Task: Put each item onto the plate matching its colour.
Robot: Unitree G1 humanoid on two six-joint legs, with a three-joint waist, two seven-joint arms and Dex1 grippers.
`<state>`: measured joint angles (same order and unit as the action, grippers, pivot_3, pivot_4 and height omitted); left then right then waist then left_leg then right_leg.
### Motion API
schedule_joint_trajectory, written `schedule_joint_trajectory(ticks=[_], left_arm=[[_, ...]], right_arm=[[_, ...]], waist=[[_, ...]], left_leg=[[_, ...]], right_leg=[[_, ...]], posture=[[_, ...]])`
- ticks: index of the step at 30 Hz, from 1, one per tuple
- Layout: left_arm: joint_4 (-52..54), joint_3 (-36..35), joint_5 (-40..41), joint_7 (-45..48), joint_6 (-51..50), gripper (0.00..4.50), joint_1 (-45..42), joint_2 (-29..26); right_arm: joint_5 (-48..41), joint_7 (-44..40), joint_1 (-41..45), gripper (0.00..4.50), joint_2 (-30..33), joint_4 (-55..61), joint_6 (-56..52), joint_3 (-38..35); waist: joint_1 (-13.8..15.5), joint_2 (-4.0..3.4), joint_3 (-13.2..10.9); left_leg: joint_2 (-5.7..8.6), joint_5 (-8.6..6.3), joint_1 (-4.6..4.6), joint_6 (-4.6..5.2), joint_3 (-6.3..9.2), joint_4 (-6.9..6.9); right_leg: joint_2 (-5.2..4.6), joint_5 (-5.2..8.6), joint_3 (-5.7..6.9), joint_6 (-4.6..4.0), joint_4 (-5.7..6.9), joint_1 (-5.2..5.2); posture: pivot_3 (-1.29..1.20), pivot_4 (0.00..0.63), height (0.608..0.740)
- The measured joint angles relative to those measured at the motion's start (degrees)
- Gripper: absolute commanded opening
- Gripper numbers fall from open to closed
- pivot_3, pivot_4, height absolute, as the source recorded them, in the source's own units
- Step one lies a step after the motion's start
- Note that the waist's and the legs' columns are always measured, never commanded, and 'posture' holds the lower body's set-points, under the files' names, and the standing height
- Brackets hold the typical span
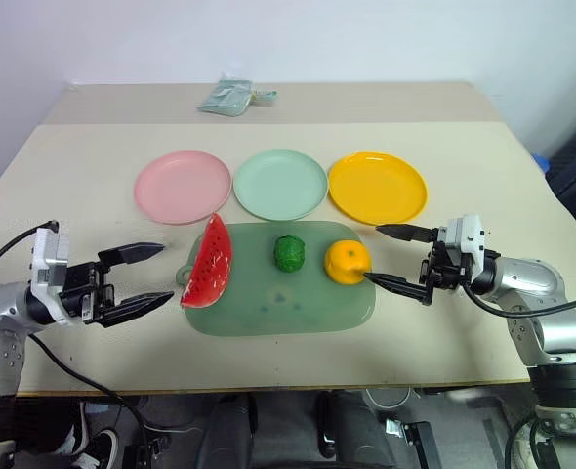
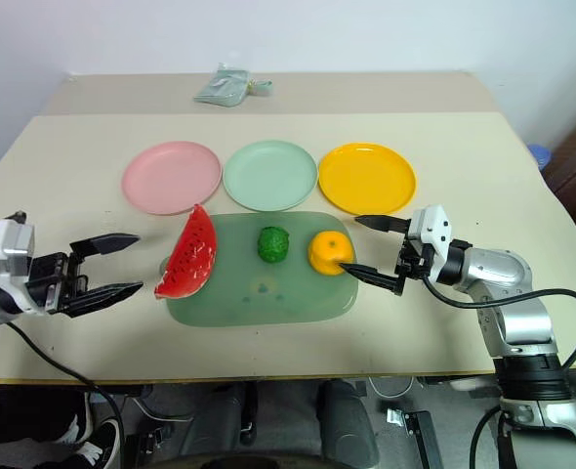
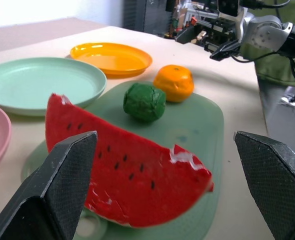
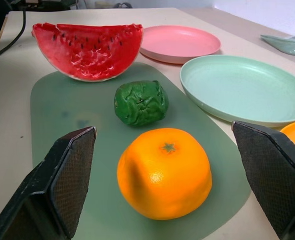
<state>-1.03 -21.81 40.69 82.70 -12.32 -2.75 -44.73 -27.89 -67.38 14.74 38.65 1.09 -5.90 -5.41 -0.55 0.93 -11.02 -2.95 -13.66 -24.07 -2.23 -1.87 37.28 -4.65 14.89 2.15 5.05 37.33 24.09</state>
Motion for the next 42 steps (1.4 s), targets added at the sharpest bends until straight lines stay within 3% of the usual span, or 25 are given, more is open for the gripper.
schedule_joint_trajectory(ticks=[18,23,27,35,38,42], left_arm=[[-2.88,1.25,1.14,0.63,-2.21,4.5,-5.99,2.0],[-0.93,0.19,4.46,-2.36,-8.52,4.5,-8.83,0.09],[6.96,-1.19,9.53,-11.1,-18.51,4.5,-9.13,-1.81],[22.86,-2.43,11.67,-33.93,-33.69,4.5,-4.87,-3.36],[28.57,-2.35,16.01,-49.85,-40.36,4.5,-7.87,1.89],[34.3,1.18,16.05,-71.09,-47.68,4.5,-13.86,9.06]], right_arm=[[-0.45,1.52,-1.21,4.44,2.91,1.87,-1.22,-3.53],[0.15,1.5,0.05,4.44,2.82,0.73,0.04,-3.21],[0.13,1.74,1.86,4.44,1.72,0.45,0.02,-2.15],[-3.81,-0.41,9.63,4.44,1.6,1.15,-5.86,-1.06],[-4.7,-1.58,11.42,4.44,0.3,1.92,-6.25,-0.22],[-4.35,-1.64,11.64,4.44,-3.23,0.87,-5.53,1.87]], waist=[[-0.08,0.0,0.0],[0.07,0.0,0.0],[-0.08,-0.01,0.0],[-0.11,-0.01,0.0],[0.58,0.03,0.02],[1.25,0.04,0.03]], left_leg=[[0.0,0.0,0.03,0.0,0.0,0.0],[0.01,0.0,0.02,0.0,0.01,0.02],[0.0,0.0,0.03,0.0,0.03,0.0],[0.0,0.0,0.04,0.0,0.07,-0.01],[0.02,0.0,0.1,0.0,0.16,0.06],[0.07,0.0,0.29,0.0,0.17,0.08]], right_leg=[[0.01,0.0,0.0,0.0,0.0,-0.03],[-0.01,0.0,0.0,0.01,0.0,-0.04],[-0.01,0.0,-0.02,0.01,0.0,-0.05],[-0.01,0.0,-0.04,0.0,0.01,-0.05],[-0.02,-0.01,-0.03,0.02,-0.02,-0.22],[-0.02,-0.02,-0.04,0.04,-0.05,-0.46]], posture=[[0.0,0.15,0.74],[0.0,0.15,0.74],[0.0,0.15,0.74],[0.0,0.15,0.74],[0.0,0.15,0.74],[0.0,0.15,0.74]])
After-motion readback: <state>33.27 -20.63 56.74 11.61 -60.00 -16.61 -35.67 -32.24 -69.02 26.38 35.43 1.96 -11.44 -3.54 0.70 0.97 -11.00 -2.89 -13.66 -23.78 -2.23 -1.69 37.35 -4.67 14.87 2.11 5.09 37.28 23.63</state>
